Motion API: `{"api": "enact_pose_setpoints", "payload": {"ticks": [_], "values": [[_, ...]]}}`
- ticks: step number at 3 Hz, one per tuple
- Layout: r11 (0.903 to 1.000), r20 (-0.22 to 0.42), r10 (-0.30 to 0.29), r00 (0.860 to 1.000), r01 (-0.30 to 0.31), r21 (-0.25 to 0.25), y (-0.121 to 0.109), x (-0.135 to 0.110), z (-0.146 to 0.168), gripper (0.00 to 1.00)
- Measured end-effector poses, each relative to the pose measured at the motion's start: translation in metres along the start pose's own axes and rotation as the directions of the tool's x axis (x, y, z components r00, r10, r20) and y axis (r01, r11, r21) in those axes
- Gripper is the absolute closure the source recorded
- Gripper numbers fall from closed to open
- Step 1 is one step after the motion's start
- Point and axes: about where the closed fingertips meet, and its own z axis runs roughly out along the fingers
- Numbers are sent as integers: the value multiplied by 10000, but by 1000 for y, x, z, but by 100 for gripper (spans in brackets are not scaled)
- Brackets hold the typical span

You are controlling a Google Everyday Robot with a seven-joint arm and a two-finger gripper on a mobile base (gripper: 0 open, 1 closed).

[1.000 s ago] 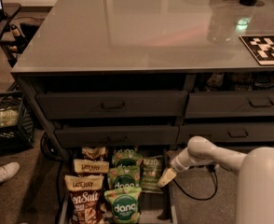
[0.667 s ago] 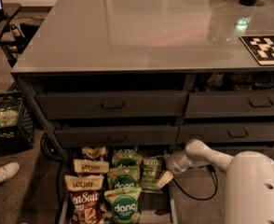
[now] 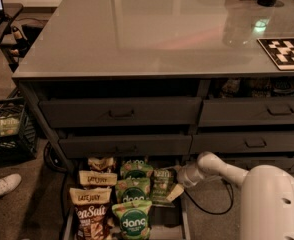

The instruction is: Pick green jalapeno chip bag from bottom drawer and place on counter

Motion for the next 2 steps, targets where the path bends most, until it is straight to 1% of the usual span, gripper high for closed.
{"api": "enact_pose_setpoints", "payload": {"ticks": [1, 2], "values": [[9996, 166, -295, 9994, 295, -15, -8, 2, 28, 0], [9993, 139, -374, 9992, 374, 24, -18, 9, 51, 0]]}}
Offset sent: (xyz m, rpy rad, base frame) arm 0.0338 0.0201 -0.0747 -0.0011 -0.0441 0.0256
